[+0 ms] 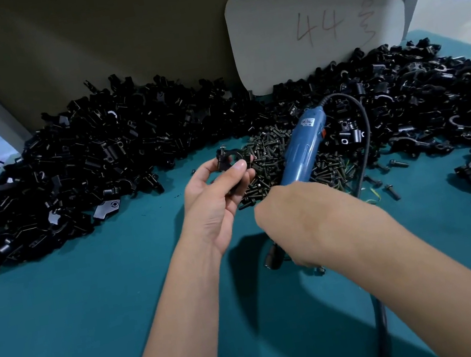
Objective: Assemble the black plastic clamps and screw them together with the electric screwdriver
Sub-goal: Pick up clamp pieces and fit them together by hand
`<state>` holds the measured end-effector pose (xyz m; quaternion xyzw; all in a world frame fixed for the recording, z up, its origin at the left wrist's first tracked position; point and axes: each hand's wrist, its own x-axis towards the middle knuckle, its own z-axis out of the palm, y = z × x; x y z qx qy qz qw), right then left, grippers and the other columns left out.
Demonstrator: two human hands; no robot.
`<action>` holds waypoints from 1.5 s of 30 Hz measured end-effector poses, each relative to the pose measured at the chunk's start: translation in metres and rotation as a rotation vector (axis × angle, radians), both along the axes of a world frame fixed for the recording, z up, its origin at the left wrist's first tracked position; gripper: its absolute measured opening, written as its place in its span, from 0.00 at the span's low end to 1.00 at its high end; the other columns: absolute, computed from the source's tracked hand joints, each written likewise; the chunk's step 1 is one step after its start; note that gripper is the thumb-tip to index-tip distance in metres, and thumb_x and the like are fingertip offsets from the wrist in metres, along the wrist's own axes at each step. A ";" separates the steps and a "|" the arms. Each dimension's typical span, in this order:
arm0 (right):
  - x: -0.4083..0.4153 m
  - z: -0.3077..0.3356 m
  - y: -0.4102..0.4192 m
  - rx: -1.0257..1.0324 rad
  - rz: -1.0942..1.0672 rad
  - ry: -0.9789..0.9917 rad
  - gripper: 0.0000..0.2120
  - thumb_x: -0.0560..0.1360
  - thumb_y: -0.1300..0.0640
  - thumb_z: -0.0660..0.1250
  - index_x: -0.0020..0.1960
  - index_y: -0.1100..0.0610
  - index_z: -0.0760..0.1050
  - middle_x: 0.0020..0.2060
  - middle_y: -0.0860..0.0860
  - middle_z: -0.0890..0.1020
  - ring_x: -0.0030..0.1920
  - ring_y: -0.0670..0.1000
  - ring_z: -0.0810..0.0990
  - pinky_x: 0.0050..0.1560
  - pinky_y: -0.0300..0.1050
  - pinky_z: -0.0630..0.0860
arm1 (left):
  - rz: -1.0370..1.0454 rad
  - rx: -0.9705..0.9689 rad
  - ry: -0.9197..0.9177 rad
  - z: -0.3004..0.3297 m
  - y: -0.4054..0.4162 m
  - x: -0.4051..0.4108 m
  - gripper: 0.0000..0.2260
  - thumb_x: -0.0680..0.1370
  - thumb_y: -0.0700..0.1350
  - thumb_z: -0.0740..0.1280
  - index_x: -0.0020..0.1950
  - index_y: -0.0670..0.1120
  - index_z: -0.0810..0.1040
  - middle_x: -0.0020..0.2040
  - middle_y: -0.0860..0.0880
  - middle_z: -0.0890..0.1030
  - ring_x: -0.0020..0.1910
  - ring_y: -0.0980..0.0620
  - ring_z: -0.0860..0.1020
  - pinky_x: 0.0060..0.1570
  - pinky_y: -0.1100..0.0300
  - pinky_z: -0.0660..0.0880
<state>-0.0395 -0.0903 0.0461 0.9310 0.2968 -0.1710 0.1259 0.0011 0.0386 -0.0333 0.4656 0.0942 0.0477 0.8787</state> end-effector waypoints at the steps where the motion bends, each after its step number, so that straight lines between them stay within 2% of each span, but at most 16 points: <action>1: 0.001 0.001 0.000 -0.021 0.009 0.018 0.12 0.79 0.57 0.71 0.47 0.57 0.68 0.37 0.52 0.68 0.42 0.56 0.72 0.44 0.49 0.74 | 0.007 0.005 -0.001 0.000 -0.001 0.000 0.15 0.73 0.34 0.75 0.58 0.38 0.78 0.51 0.37 0.86 0.43 0.50 0.85 0.44 0.65 0.80; 4: 0.010 0.010 -0.006 -0.036 0.000 0.153 0.10 0.78 0.60 0.71 0.41 0.57 0.73 0.26 0.48 0.78 0.33 0.51 0.79 0.39 0.43 0.80 | 0.013 0.025 0.002 0.001 -0.003 0.000 0.14 0.74 0.34 0.75 0.57 0.38 0.77 0.52 0.37 0.86 0.42 0.50 0.85 0.44 0.65 0.80; 6: 0.021 0.019 -0.015 0.092 -0.078 0.304 0.06 0.79 0.62 0.69 0.43 0.57 0.76 0.30 0.50 0.85 0.30 0.49 0.83 0.37 0.41 0.82 | 0.011 0.040 0.004 0.000 -0.004 0.000 0.12 0.75 0.34 0.75 0.56 0.40 0.77 0.51 0.37 0.87 0.41 0.51 0.86 0.43 0.64 0.81; 8: 0.037 0.023 -0.027 0.357 -0.175 0.392 0.06 0.80 0.64 0.67 0.44 0.59 0.76 0.34 0.53 0.87 0.32 0.51 0.87 0.34 0.42 0.83 | 0.008 0.049 0.002 0.000 -0.003 0.000 0.12 0.75 0.33 0.75 0.54 0.41 0.77 0.46 0.42 0.87 0.39 0.53 0.85 0.42 0.64 0.81; 10: 0.055 0.019 -0.039 0.638 -0.195 0.290 0.06 0.80 0.63 0.70 0.44 0.58 0.78 0.32 0.51 0.86 0.32 0.52 0.87 0.33 0.43 0.84 | 0.004 0.037 -0.006 0.001 -0.003 0.000 0.13 0.73 0.34 0.75 0.53 0.42 0.76 0.42 0.45 0.87 0.38 0.53 0.85 0.42 0.65 0.81; 13: 0.077 -0.001 -0.050 1.044 -0.218 -0.037 0.07 0.79 0.59 0.74 0.42 0.51 0.81 0.31 0.47 0.84 0.28 0.48 0.85 0.31 0.40 0.81 | -0.017 0.021 -0.010 0.001 -0.001 -0.001 0.12 0.74 0.33 0.75 0.53 0.42 0.77 0.44 0.44 0.87 0.40 0.51 0.86 0.42 0.65 0.81; 15: 0.086 -0.016 -0.053 1.306 -0.279 -0.081 0.07 0.79 0.58 0.74 0.43 0.50 0.84 0.32 0.49 0.84 0.29 0.50 0.84 0.33 0.43 0.82 | -0.037 0.036 -0.013 0.001 0.000 -0.001 0.12 0.75 0.33 0.74 0.54 0.43 0.77 0.44 0.45 0.87 0.41 0.51 0.86 0.43 0.66 0.80; 17: 0.090 -0.028 -0.052 1.461 -0.321 -0.068 0.06 0.79 0.58 0.74 0.44 0.51 0.86 0.33 0.50 0.84 0.30 0.51 0.83 0.34 0.44 0.81 | -0.060 0.052 -0.024 0.002 -0.001 -0.001 0.12 0.74 0.34 0.75 0.53 0.43 0.77 0.43 0.46 0.87 0.41 0.52 0.86 0.43 0.66 0.81; 22: 0.090 -0.042 -0.045 1.536 -0.332 -0.056 0.03 0.78 0.57 0.75 0.46 0.53 0.83 0.35 0.51 0.85 0.29 0.50 0.82 0.32 0.40 0.78 | -0.117 0.062 -0.062 0.003 -0.003 -0.003 0.18 0.67 0.39 0.78 0.54 0.43 0.78 0.43 0.46 0.86 0.43 0.51 0.86 0.46 0.65 0.81; 30: 0.085 -0.053 -0.039 1.523 -0.318 -0.037 0.05 0.77 0.57 0.77 0.42 0.53 0.83 0.32 0.47 0.84 0.27 0.45 0.78 0.31 0.39 0.74 | -0.140 0.048 -0.059 0.001 -0.006 -0.006 0.18 0.67 0.38 0.77 0.55 0.42 0.79 0.40 0.47 0.85 0.40 0.52 0.85 0.45 0.65 0.81; 32: 0.082 -0.052 -0.037 1.593 -0.326 0.047 0.06 0.77 0.57 0.77 0.42 0.55 0.83 0.32 0.47 0.82 0.29 0.43 0.76 0.30 0.38 0.73 | -0.144 0.030 -0.071 0.001 -0.005 -0.006 0.19 0.68 0.38 0.77 0.57 0.42 0.79 0.42 0.48 0.86 0.41 0.53 0.85 0.45 0.65 0.81; 35: 0.079 -0.051 -0.034 1.734 -0.350 0.252 0.05 0.79 0.59 0.74 0.44 0.57 0.83 0.32 0.50 0.79 0.31 0.48 0.74 0.28 0.40 0.72 | -0.143 -0.044 -0.076 0.003 -0.005 -0.006 0.21 0.69 0.37 0.76 0.60 0.42 0.77 0.45 0.47 0.85 0.42 0.53 0.84 0.44 0.66 0.80; 37: 0.078 -0.049 -0.033 1.796 -0.357 0.356 0.06 0.81 0.60 0.71 0.47 0.58 0.84 0.32 0.49 0.77 0.32 0.48 0.73 0.28 0.38 0.70 | -0.142 -0.102 -0.079 0.004 -0.005 -0.007 0.21 0.70 0.36 0.75 0.61 0.41 0.76 0.45 0.46 0.85 0.41 0.53 0.84 0.43 0.66 0.80; 41: 0.077 -0.047 -0.032 1.813 -0.351 0.437 0.09 0.83 0.62 0.68 0.52 0.56 0.86 0.33 0.49 0.74 0.32 0.45 0.67 0.28 0.37 0.66 | -0.152 -0.144 -0.085 0.002 -0.005 -0.008 0.22 0.70 0.36 0.75 0.63 0.40 0.75 0.45 0.45 0.85 0.41 0.53 0.84 0.42 0.66 0.81; 43: 0.076 -0.046 -0.031 1.819 -0.349 0.481 0.09 0.83 0.61 0.67 0.52 0.56 0.87 0.34 0.50 0.73 0.32 0.44 0.66 0.28 0.37 0.64 | -0.163 -0.161 -0.100 0.003 -0.005 -0.008 0.23 0.69 0.37 0.77 0.62 0.40 0.76 0.46 0.45 0.85 0.41 0.53 0.83 0.43 0.66 0.81; 45: 0.075 -0.045 -0.030 1.844 -0.356 0.501 0.08 0.82 0.62 0.69 0.49 0.57 0.87 0.33 0.48 0.77 0.31 0.42 0.69 0.27 0.35 0.64 | -0.174 -0.160 -0.110 0.002 -0.004 -0.008 0.22 0.67 0.38 0.78 0.60 0.41 0.77 0.45 0.46 0.85 0.41 0.53 0.83 0.42 0.67 0.80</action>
